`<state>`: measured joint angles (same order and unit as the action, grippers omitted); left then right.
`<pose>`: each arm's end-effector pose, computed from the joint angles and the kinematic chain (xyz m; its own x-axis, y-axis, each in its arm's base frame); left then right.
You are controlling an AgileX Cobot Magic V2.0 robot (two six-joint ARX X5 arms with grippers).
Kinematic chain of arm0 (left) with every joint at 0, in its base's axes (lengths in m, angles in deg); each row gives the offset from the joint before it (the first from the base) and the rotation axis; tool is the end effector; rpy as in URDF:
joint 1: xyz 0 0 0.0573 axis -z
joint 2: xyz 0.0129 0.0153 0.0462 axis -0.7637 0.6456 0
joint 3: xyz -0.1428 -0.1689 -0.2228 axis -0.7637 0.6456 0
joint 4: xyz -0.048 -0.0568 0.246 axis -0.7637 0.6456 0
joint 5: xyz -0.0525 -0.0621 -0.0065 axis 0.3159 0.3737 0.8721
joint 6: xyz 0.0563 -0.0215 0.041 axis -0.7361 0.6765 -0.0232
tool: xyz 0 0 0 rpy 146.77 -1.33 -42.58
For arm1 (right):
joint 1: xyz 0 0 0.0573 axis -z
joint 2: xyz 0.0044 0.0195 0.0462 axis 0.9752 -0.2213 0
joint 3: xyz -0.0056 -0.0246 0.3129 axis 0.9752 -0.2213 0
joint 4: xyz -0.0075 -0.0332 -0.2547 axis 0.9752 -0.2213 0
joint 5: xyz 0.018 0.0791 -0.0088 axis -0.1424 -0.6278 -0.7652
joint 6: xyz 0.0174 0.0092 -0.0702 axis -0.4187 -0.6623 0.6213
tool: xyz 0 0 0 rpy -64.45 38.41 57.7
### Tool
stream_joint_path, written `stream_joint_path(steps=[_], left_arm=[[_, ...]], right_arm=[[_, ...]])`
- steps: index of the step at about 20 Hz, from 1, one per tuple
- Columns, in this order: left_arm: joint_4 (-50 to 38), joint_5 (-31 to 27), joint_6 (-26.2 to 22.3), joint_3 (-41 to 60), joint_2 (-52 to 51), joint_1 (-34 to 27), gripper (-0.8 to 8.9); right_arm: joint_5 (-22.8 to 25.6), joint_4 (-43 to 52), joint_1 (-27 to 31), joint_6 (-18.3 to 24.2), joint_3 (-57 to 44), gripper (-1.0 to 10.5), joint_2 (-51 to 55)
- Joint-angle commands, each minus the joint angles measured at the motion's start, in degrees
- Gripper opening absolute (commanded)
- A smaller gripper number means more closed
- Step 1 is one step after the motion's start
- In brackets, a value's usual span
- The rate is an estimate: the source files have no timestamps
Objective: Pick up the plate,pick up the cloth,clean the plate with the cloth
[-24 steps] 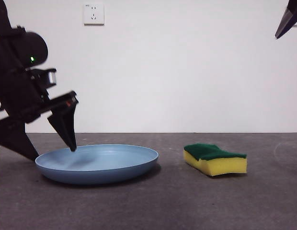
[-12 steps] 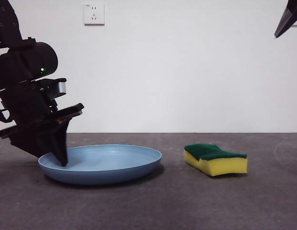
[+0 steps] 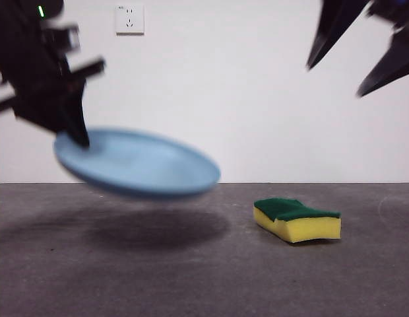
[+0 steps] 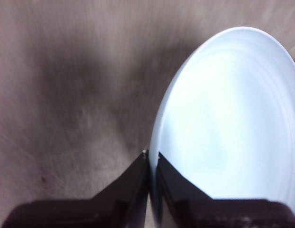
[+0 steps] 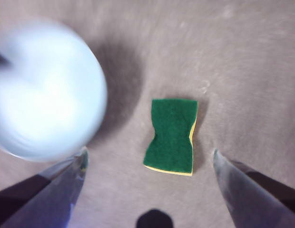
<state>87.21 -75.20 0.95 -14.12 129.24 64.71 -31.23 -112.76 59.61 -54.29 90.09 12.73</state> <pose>0.3044 -0.0934 0.2819 0.5327 -0.3586 -0.7666 0.3111 0.9254 -0.2166 0.2441 0.0939 0.3326 0.5050 0.4504 -0.7363 -0.4309 0.8707 0.2370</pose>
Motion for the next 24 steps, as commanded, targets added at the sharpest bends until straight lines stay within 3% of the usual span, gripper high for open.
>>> stream_joint_path(steps=[1,4,11,19,24], left_arm=[[0.79,-0.02,-0.70,-0.13,-5.75,0.15,-0.09],[3.32,-0.02,-0.70,-0.13,-12.79,0.15,-0.09],[7.54,-0.07,-1.97,-0.13,-19.41,0.13,-0.09],[8.44,-0.02,-1.99,-0.13,-19.41,0.13,-0.09],[8.92,-0.02,-1.99,-0.13,-19.41,0.13,-0.09]], right_arm=[[4.35,-0.79,-2.75,3.78,2.95,4.4,-7.65],[9.09,-0.55,-5.05,5.86,5.49,4.4,-16.02],[8.98,2.82,-5.40,6.86,6.01,4.4,-29.07],[8.59,4.24,-5.73,6.82,6.01,4.3,-33.09],[8.59,4.22,-5.77,6.82,6.01,2.0,-33.11]])
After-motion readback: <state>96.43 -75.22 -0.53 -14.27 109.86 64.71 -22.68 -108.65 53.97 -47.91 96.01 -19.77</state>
